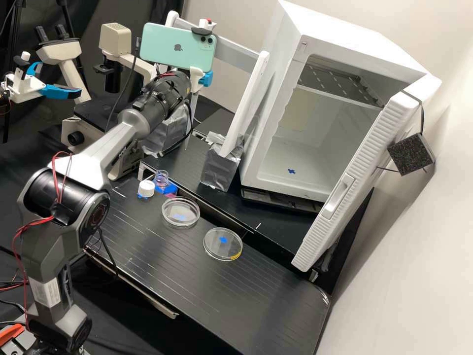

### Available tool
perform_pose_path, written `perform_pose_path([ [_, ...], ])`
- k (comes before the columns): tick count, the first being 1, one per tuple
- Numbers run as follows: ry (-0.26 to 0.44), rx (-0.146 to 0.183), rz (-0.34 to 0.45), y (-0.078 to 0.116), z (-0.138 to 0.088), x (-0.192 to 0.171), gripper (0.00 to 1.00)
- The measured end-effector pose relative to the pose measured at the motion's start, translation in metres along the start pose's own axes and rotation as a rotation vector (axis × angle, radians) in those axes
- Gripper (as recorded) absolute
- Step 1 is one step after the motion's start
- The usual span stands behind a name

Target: Use the pipette

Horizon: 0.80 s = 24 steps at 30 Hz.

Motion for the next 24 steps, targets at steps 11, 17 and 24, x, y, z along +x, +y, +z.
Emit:
perform_pose_path([
  [11,-0.014,0.046,-0.002,0.003,0.005,0.012,0.0],
  [17,-0.022,0.048,-0.018,0.001,0.007,0.013,0.0],
  [24,-0.036,0.049,-0.007,0.005,0.012,0.013,0.0],
])
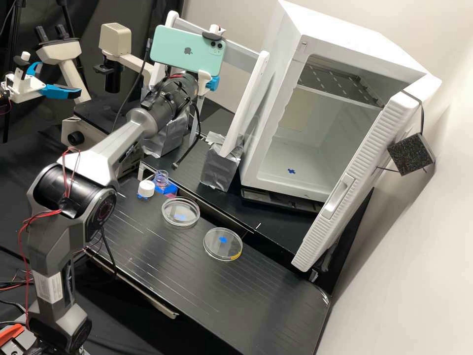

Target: Use the pipette

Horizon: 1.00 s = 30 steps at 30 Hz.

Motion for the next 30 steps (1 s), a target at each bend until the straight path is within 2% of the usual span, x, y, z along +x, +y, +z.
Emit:
perform_pose_path([
  [19,-0.01,0.004,-0.012,-0.0039,0.0035,0.0015,0.0],
  [20,-0.01,0.004,-0.012,-0.0039,0.0035,0.0015,1.0],
  [21,-0.009,0.004,-0.014,-0.0043,0.003,0.0016,1.0],
  [22,-0.009,0.002,-0.013,-0.0043,0.0031,0.0016,0.0],
  [27,-0.012,-0.008,-0.011,-0.0058,0.0019,0.0025,0.0],
  [28,-0.013,-0.008,-0.011,-0.006,0.0018,0.0025,1.0],
  [29,-0.014,-0.006,-0.011,-0.0059,0.0019,0.0025,0.0],
  [30,-0.014,-0.006,-0.011,-0.0059,0.0019,0.0025,1.0],
])
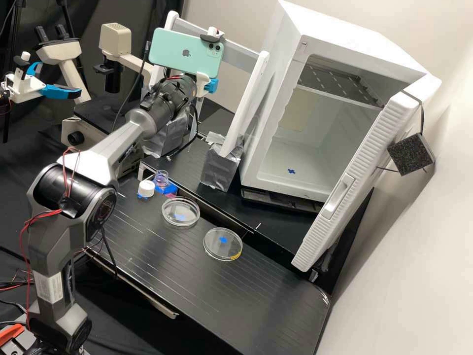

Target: Use the pipette

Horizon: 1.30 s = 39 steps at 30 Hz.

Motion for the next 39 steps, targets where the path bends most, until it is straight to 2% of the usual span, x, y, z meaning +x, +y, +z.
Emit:
perform_pose_path([
  [27,-0.03,0.002,0.039,-0.005,0.004,0.01,1.0],
  [33,0.006,0.014,0.064,-0.01,0.005,0.0,1.0],
  [36,0.054,0.044,0.082,-0.012,0.002,-0.014,1.0],
  [37,0.068,0.024,0.091,-0.012,0.001,-0.019,1.0],
  [38,0.086,0.029,0.102,-0.013,0.0,-0.025,1.0],
  [39,0.106,0.065,0.113,-0.013,0.0,-0.033,1.0],
])
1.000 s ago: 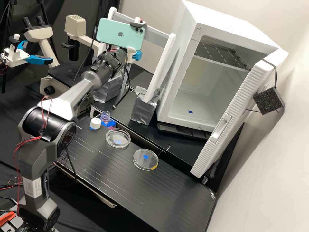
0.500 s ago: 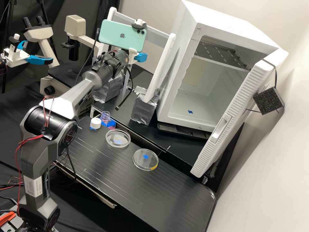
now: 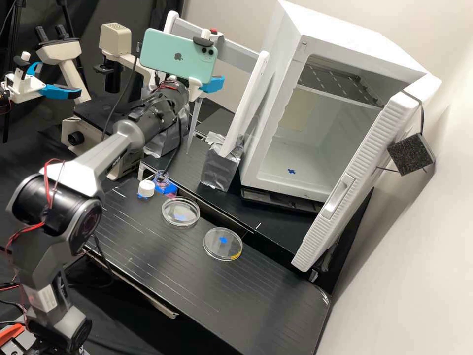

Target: Use the pipette

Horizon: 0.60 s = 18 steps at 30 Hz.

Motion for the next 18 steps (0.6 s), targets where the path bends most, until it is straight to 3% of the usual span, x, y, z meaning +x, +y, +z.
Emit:
perform_pose_path([
  [1,0.014,0.003,0.009,0.0,-0.001,-0.007,1.0],
  [2,0.022,-0.026,0.019,0.0,-0.001,-0.013,1.0],
  [10,0.006,0.013,0.078,-0.001,0.009,-0.07,1.0],
  [11,-0.015,0.013,0.088,-0.004,0.011,-0.076,1.0],
  [13,-0.134,0.03,0.139,-0.015,0.026,-0.086,1.0],
  [14,-0.187,-0.007,0.172,-0.02,0.035,-0.091,1.0],
  [15,-0.229,0.003,0.224,-0.024,0.044,-0.095,1.0],
  [17,-0.295,-0.022,0.43,-0.031,0.068,-0.102,1.0],
  [18,-0.249,0.032,0.527,-0.035,0.072,-0.105,1.0],
])
